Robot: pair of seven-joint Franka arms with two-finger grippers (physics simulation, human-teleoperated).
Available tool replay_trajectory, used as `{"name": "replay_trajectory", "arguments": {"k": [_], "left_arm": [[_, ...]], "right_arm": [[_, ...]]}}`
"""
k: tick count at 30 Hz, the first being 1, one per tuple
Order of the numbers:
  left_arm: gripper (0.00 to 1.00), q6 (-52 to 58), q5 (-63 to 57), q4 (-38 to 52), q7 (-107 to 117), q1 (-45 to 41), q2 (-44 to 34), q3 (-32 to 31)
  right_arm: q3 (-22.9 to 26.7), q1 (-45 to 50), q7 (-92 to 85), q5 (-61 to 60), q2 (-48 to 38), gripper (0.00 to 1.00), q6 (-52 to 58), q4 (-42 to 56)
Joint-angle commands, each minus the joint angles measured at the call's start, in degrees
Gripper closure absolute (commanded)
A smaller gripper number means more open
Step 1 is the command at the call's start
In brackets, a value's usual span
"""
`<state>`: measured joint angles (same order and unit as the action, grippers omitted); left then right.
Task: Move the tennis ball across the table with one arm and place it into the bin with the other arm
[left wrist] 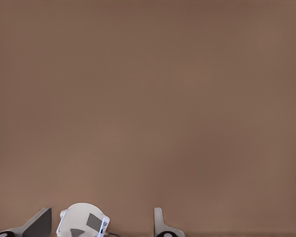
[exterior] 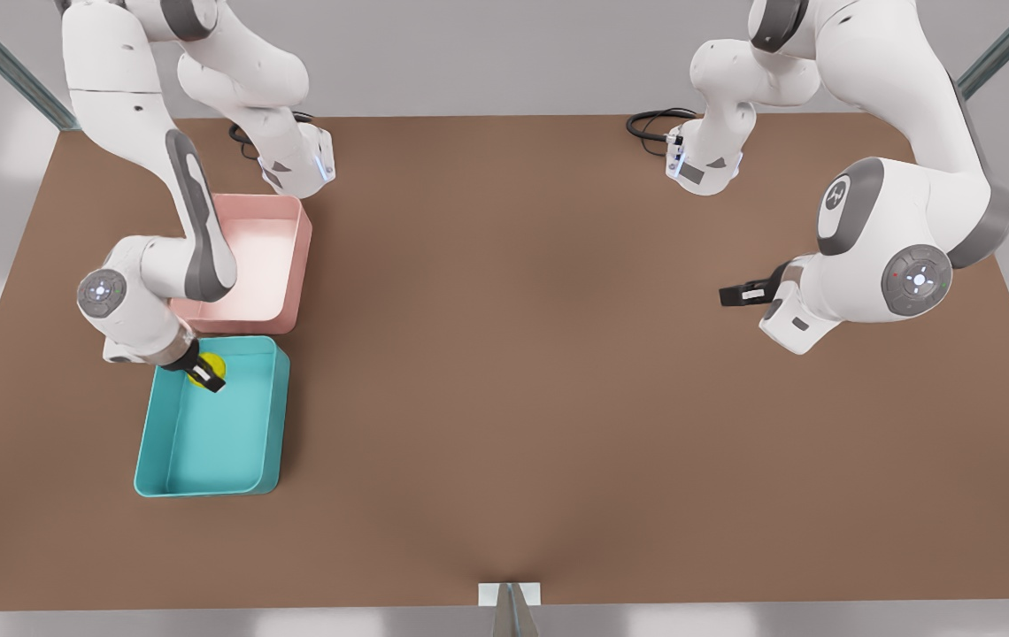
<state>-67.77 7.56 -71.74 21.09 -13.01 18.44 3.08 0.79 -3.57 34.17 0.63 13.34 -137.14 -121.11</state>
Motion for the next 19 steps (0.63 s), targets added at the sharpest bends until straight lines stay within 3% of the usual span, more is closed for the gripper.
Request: {"name": "replay_trajectory", "arguments": {"k": [1,2,3,7,11,14,17,19], "left_arm": [[0.0,0.1,0.0,0.0,0.3,0.0,-0.1,0.0],[0.0,0.1,0.0,0.0,0.4,0.0,-0.1,0.0],[0.0,0.1,0.1,0.0,0.4,0.0,-0.1,0.0],[0.0,1.4,0.0,-0.1,0.5,0.0,0.2,0.0],[0.0,2.4,0.7,0.2,0.4,0.9,1.0,0.2],[0.0,2.4,3.3,0.3,0.3,2.4,1.0,0.2],[0.0,2.6,3.3,0.3,0.3,2.1,0.9,-0.1],[0.0,2.7,3.4,0.3,0.3,2.1,0.9,-0.1]], "right_arm": [[0.0,0.3,-33.2,0.2,2.2,0.33,6.2,1.0],[0.0,0.3,-32.9,0.1,3.0,0.23,6.1,1.0],[0.0,0.3,-32.5,0.0,3.6,0.0,6.2,1.3],[-0.7,1.4,-31.1,0.1,4.2,0.0,11.5,5.8],[-0.7,9.4,-22.0,4.6,9.1,0.0,50.6,38.0],[-0.7,10.6,-23.3,4.0,7.2,0.0,63.8,51.1],[-0.9,10.0,-25.0,1.7,-5.0,0.0,65.1,43.7],[-0.7,9.9,-25.0,2.2,-6.0,0.0,64.9,42.9]]}}
